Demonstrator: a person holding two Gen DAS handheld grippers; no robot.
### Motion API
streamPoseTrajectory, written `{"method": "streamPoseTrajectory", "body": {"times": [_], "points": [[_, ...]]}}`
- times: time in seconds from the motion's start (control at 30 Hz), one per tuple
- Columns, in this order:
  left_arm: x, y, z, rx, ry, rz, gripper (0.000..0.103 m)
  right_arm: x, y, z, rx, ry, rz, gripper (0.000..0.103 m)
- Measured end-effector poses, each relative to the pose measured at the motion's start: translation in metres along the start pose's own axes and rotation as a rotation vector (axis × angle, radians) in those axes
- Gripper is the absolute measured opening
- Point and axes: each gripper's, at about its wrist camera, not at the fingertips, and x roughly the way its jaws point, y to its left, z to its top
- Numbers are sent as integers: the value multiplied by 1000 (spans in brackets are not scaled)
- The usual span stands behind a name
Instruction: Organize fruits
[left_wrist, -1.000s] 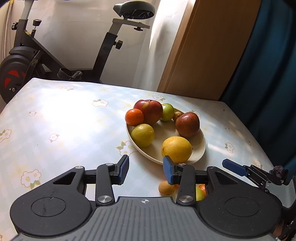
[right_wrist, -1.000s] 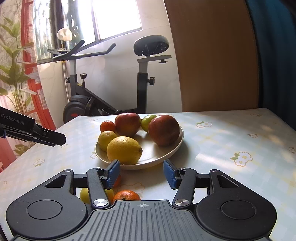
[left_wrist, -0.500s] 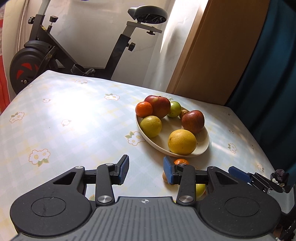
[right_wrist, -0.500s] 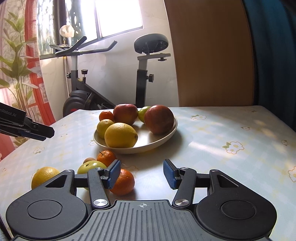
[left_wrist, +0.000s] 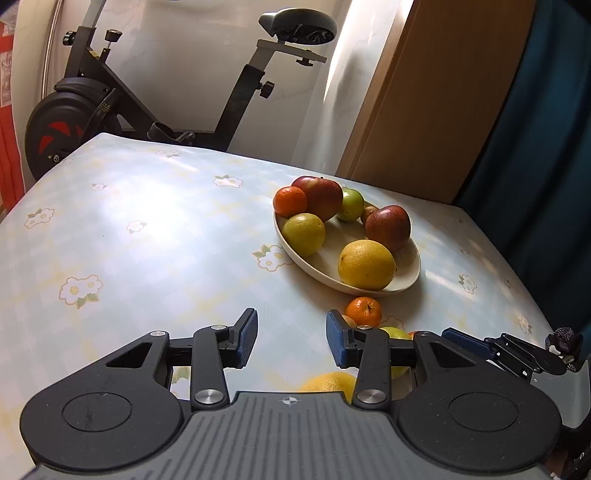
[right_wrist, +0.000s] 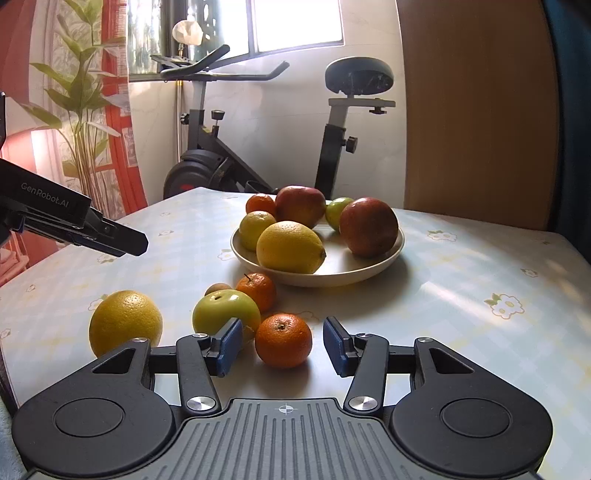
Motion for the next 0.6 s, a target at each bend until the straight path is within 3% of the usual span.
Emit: {"method": "streamPoseTrajectory", "body": {"times": [0.17, 0.3, 0.6], "points": [[0, 0, -1, 4, 3, 0, 43, 2, -1, 0, 2, 18, 11, 41], [0, 0, -1, 4, 4, 0, 43, 6, -3, 1, 4, 35, 8, 33], [0, -1, -3, 11, 2, -1, 43, 10, -6, 2, 19, 50, 8, 33]]}}
